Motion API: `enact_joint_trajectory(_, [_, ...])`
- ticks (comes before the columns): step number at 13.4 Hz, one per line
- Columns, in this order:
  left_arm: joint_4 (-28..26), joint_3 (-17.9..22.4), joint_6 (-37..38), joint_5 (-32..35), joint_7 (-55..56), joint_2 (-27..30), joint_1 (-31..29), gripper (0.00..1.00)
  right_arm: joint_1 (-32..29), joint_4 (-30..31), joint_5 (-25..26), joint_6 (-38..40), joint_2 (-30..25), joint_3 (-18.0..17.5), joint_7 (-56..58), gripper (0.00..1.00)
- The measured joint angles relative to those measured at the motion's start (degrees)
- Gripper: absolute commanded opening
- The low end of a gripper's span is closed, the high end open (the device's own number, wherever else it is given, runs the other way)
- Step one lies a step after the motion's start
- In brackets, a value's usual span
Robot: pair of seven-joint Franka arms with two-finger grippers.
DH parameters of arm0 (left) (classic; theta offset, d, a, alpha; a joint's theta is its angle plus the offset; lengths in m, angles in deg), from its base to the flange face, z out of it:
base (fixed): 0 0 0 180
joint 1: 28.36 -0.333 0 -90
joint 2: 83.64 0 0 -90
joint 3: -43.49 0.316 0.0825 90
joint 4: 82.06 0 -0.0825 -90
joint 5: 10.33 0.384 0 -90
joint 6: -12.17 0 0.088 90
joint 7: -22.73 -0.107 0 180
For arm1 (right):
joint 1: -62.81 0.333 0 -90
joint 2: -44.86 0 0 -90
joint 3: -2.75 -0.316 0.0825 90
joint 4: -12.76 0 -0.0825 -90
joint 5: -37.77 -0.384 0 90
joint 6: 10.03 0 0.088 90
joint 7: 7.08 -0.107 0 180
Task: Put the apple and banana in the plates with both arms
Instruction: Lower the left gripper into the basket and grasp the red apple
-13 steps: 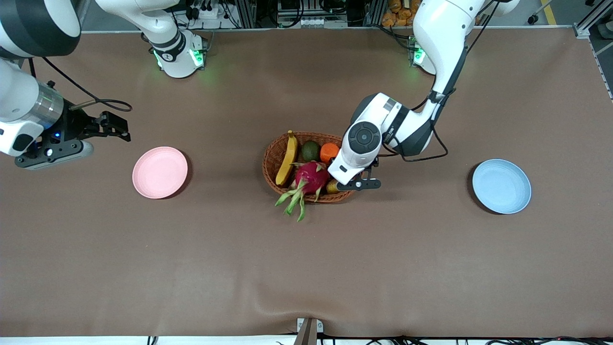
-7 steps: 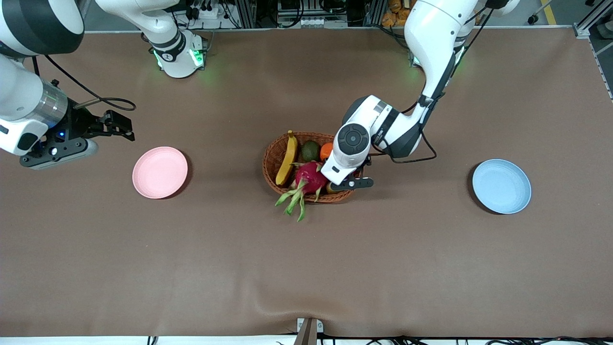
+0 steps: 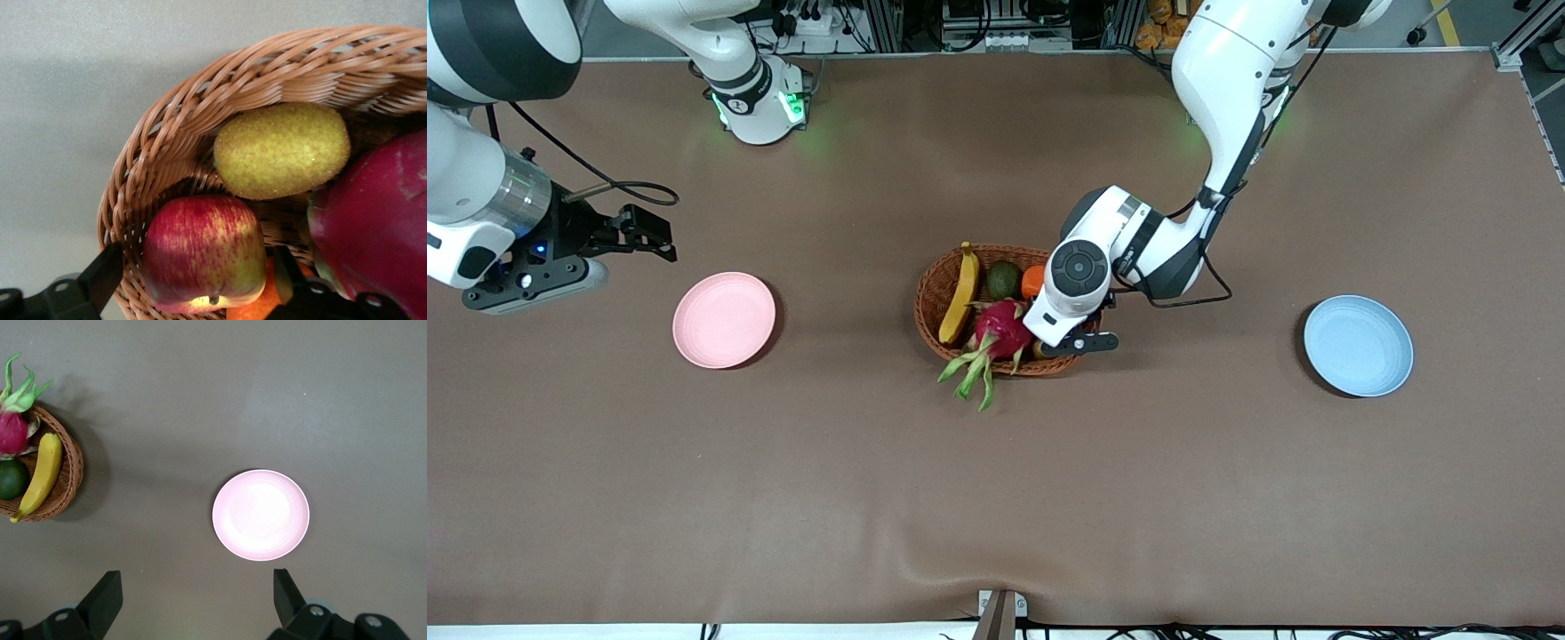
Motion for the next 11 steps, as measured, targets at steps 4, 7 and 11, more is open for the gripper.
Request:
enact_joint_trajectory(4, [2.43, 0.02, 2.11, 0.00, 0.08, -0.01, 0.00, 0.37, -0.01, 0.00, 0.00, -0.01, 0.00, 0.13, 0.00, 1.00])
enact_joint_trajectory(7, [3.72, 0.01, 4.07, 0.00, 0.43, 0.00, 0.19, 0.27, -0.01, 0.00, 0.00, -0.01, 0.00, 0.14, 0.00, 1.00])
enact_joint_trajectory(11, [4.55, 0.12, 6.50, 0.00, 0.80, 0.38, 0.26, 0.00, 0.00, 0.00, -0.03, -0.01, 0.01, 0.11, 0.00, 1.00])
